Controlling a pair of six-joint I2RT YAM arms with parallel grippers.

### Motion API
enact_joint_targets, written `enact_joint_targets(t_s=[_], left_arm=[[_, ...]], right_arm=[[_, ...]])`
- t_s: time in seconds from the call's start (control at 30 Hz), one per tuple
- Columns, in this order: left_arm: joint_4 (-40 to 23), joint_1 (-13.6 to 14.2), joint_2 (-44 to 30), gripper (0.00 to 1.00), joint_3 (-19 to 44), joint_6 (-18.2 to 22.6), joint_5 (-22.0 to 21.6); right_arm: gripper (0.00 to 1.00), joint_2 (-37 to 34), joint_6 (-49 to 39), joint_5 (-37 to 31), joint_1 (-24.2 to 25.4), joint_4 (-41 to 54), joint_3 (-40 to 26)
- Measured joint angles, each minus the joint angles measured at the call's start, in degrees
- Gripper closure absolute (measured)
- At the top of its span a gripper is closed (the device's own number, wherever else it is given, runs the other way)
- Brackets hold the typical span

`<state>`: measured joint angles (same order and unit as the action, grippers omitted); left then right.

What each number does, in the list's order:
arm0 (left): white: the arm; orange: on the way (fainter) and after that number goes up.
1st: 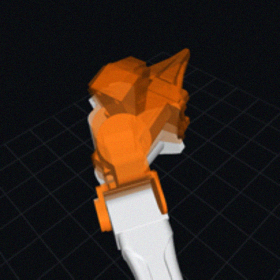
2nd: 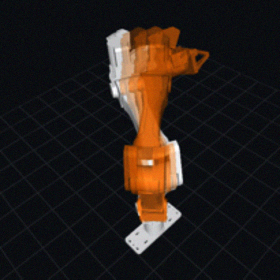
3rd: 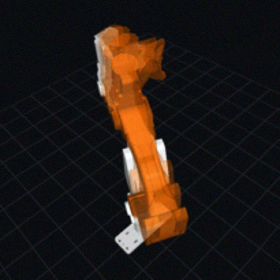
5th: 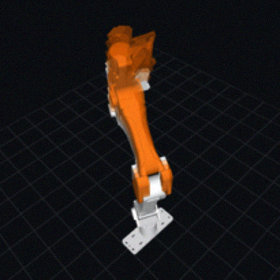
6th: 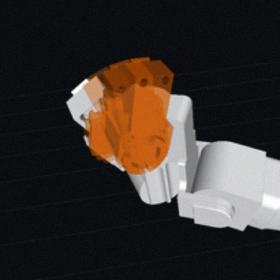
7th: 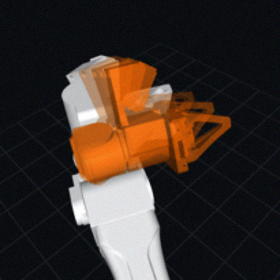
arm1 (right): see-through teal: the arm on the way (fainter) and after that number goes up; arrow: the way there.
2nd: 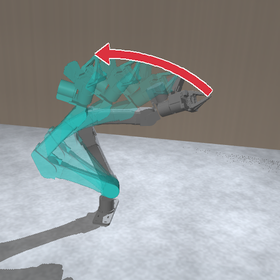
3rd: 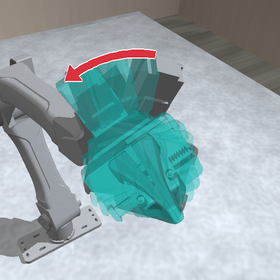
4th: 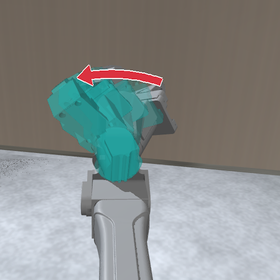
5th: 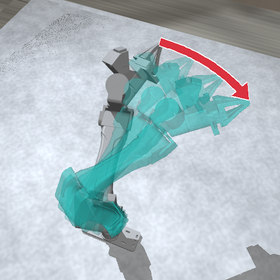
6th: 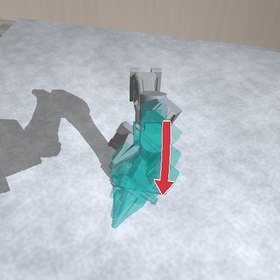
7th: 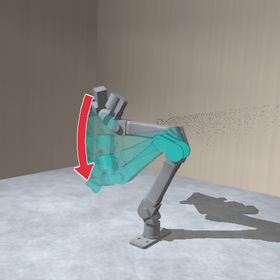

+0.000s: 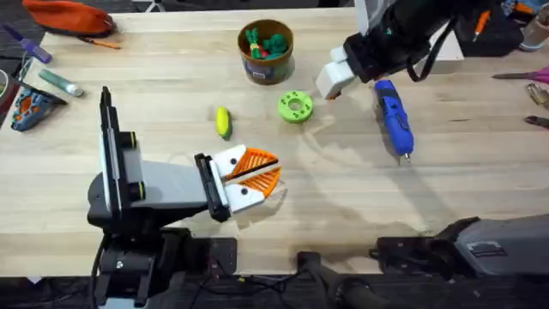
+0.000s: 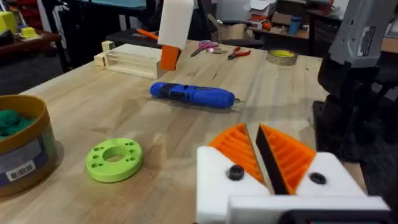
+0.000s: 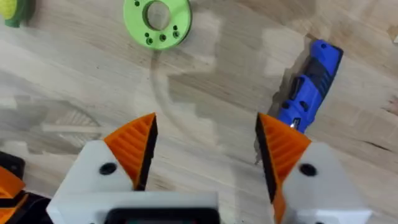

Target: Pick up the gripper from the table and insert it into the empty holder that is missing its gripper. Then pick up a screw, insert it into the mounting hole, and use the screwdriver to tighten it. Finally, clean up the table by picking up the vegetable and placing it into the bucket.

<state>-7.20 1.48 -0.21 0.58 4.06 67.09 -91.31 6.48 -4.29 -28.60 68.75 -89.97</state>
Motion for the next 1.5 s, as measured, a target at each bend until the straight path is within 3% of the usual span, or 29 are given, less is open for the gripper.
enact_joint_targets(t_s=[0.17,0.9,1.2,1.5], left_arm=[[0.0,0.0,0.0,0.987,0.0,0.0,0.0],[0.0,0.0,0.0,0.988,0.0,0.0,0.0],[0.0,0.0,0.0,0.988,0.0,0.0,0.0],[0.0,0.0,0.0,0.988,0.0,0.0,0.0]], right_arm=[[0.129,0.0,0.0,0.0,0.0,0.0,0.0],[0.126,0.0,0.8,-0.8,0.4,0.5,0.0],[0.126,0.0,5.8,-2.2,9.1,1.5,2.5],[0.126,0.0,5.1,-2.3,14.9,-9.2,11.7]])
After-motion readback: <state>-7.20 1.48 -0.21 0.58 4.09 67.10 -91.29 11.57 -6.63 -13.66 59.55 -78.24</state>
